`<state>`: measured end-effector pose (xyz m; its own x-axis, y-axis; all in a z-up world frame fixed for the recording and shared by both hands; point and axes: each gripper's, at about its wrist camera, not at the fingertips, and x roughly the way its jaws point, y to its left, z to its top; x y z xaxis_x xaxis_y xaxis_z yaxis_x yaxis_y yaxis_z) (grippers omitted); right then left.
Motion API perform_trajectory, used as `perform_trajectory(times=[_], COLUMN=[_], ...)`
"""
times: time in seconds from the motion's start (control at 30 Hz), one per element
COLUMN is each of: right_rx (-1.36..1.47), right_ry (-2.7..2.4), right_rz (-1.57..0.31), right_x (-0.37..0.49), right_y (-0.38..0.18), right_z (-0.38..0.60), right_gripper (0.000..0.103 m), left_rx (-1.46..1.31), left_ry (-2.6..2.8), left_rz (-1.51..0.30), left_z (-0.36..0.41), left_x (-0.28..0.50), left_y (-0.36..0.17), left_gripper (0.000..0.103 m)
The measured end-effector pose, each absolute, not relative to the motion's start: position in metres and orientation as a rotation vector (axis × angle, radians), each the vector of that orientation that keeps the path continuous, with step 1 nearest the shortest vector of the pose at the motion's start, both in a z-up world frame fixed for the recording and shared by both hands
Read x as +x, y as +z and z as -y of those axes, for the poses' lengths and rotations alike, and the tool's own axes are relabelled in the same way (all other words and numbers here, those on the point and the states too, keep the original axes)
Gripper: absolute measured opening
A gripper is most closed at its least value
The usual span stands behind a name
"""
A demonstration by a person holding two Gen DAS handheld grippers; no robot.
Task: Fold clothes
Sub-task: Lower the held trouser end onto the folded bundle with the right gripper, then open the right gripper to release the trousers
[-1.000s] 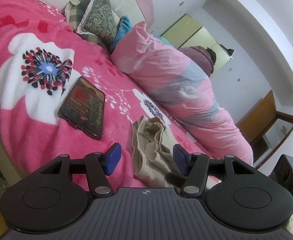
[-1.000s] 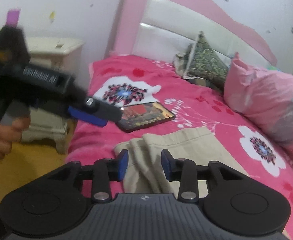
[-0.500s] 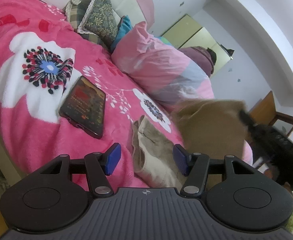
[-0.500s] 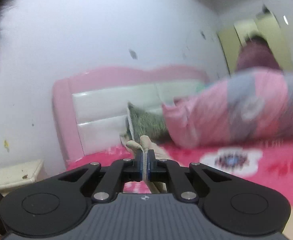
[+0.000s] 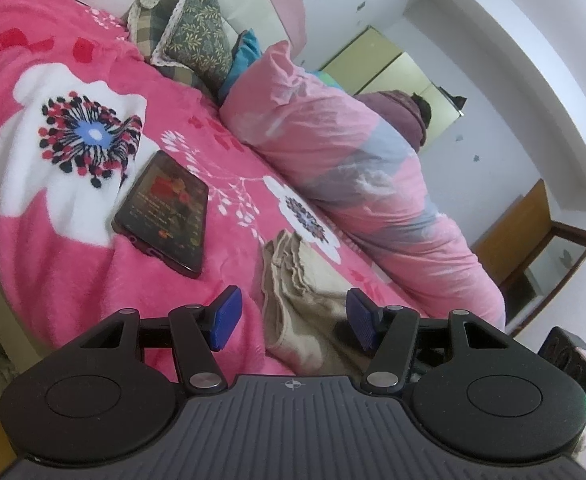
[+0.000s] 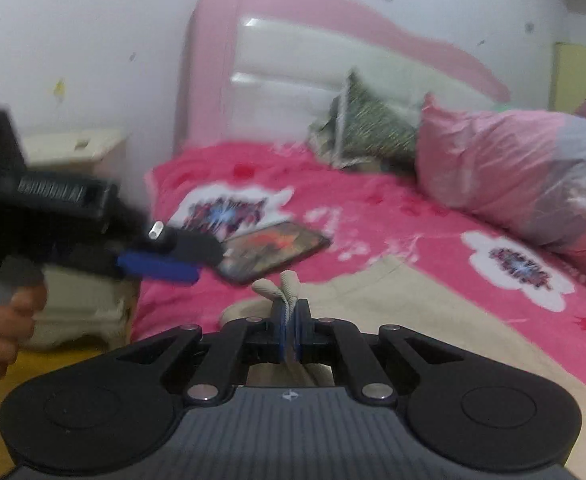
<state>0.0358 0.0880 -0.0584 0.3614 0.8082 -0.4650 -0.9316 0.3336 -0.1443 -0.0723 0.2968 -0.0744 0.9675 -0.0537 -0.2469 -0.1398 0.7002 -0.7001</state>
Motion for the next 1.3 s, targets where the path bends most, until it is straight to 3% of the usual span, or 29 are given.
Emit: perform_trajectory(times=[0.07, 0.1, 0.13, 0.2, 0.47, 0.53, 0.6, 0.83, 1.0, 1.17, 1.3], right_rx=[-0.46, -0.474, -0.457, -0.4, -0.094, -0.038, -0.002, -0.007, 0.06, 0.091, -0.054], right_ry=[1.161, 1.151, 1.154, 1.167, 0.966, 0.859, 0.747, 0.377, 0.22, 0.281, 0.234], right_rz=[-0.331, -0.321, -0.319, -0.299, -0.437, -0.505, -0.544, -0.445, -0.397, -0.481, -0.63], right_x=[0.029, 0.025, 0.024, 0.021, 0.033, 0.038, 0.041, 0.046, 0.061, 0.068, 0.074], right_y=[-0.059, -0.058, -0.055, -0.047, -0.032, -0.038, -0.041, -0.016, 0.001, -0.031, -0.078], right_z=[-0.09, -0.09, -0.088, -0.08, 0.011, 0.038, 0.065, 0.153, 0.209, 0.22, 0.214], right_gripper=[0.007, 0.014, 0.03, 0.039, 0.037, 0.023, 0.02, 0.016, 0.014, 0.014, 0.013], left_rx=[-0.8, -0.799, -0.798, -0.798, -0.722, -0.68, -0.638, -0.46, -0.431, -0.449, -0.435], left_ry=[0.046, 0.044, 0.042, 0.035, -0.036, -0.071, -0.107, -0.009, 0.052, 0.077, 0.092], left_rz=[-0.253, -0.252, -0.248, -0.236, -0.21, -0.216, -0.225, -0.414, -0.436, -0.434, -0.429], left_z=[-0.296, -0.296, -0.296, -0.297, -0.278, -0.265, -0.25, -0.215, -0.217, -0.221, -0.218], left_x=[-0.072, -0.071, -0.07, -0.067, -0.036, -0.023, -0.01, 0.029, 0.025, 0.023, 0.023], left_y=[-0.074, -0.073, -0.072, -0.069, -0.046, -0.04, -0.036, -0.055, -0.062, -0.063, -0.065], left_gripper=[0.058, 0.058, 0.058, 0.058, 0.058, 0.058, 0.058, 0.056, 0.055, 0.055, 0.055])
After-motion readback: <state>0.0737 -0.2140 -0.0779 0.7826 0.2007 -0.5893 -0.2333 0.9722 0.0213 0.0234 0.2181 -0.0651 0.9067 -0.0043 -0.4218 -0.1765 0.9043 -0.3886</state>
